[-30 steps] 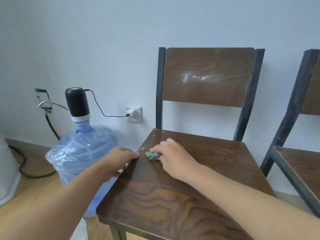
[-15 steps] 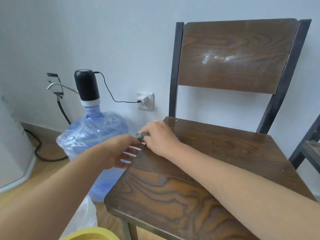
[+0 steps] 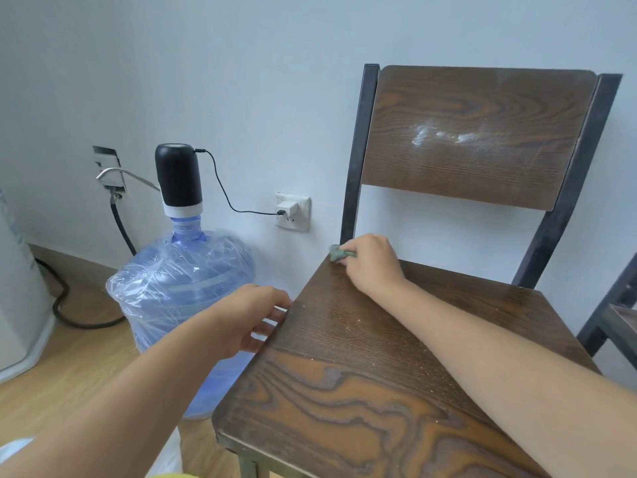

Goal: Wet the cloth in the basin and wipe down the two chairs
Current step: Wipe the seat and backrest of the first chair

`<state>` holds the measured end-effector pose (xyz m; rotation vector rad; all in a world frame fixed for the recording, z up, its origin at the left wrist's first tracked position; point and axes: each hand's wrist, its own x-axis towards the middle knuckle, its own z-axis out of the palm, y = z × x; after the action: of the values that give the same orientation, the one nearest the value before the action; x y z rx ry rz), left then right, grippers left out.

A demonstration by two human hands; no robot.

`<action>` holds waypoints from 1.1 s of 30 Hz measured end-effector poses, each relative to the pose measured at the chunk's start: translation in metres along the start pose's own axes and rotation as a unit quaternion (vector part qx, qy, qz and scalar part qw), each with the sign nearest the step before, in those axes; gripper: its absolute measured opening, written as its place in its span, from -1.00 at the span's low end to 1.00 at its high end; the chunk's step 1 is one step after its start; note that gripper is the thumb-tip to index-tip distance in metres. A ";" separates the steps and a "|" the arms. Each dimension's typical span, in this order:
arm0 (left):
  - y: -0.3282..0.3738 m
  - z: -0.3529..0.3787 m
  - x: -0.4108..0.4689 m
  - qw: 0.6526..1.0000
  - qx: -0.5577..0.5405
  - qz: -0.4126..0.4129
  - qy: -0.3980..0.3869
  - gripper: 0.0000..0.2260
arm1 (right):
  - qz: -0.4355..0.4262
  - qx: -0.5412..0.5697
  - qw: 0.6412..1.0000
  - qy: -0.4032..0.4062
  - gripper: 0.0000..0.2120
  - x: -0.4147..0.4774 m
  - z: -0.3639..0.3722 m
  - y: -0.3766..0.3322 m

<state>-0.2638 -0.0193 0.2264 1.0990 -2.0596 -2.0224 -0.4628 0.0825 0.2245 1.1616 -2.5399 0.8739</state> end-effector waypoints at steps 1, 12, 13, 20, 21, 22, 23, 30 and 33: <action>-0.001 0.001 0.001 1.000 -0.005 0.002 0.000 -0.84 | -0.039 0.016 0.999 -0.021 -0.85 -0.009 0.002 -0.010; -0.010 -0.001 -0.004 1.000 -0.007 0.009 0.004 -0.81 | 0.018 -0.022 1.000 0.003 -0.81 0.019 -0.008 0.011; -0.009 0.000 -0.004 1.000 -0.009 0.011 0.004 -0.82 | 0.000 -0.014 1.000 -0.002 -0.81 0.012 -0.005 0.002; -0.014 -0.005 -0.020 1.000 -0.018 0.015 0.004 -0.83 | -0.170 0.044 0.983 -0.056 -0.78 -0.071 -0.022 -0.039; -0.018 -0.007 -0.024 1.000 -0.021 0.013 0.000 -0.83 | -0.178 0.047 0.981 -0.062 -0.76 -0.082 -0.025 -0.042; -0.021 -0.010 -0.028 1.000 -0.026 0.013 -0.008 -0.83 | -0.182 0.051 0.979 -0.070 -0.74 -0.091 -0.029 -0.044; -0.025 -0.013 -0.032 0.999 -0.030 0.014 -0.016 -0.83 | -0.186 0.054 0.978 -0.078 -0.72 -0.100 -0.033 -0.048; -0.038 -0.028 -0.057 0.999 -0.029 0.014 -0.022 -0.84 | -0.238 0.103 0.957 -0.129 -0.72 -0.165 -0.053 -0.086; -0.045 -0.036 -0.064 1.000 0.002 0.018 0.002 -0.83 | -0.266 0.107 0.947 -0.148 -0.68 -0.189 -0.056 -0.099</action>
<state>-0.1788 -0.0128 0.2191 1.0577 -2.0682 -1.9986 -0.2657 0.1813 0.2322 2.0542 -2.1726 0.8943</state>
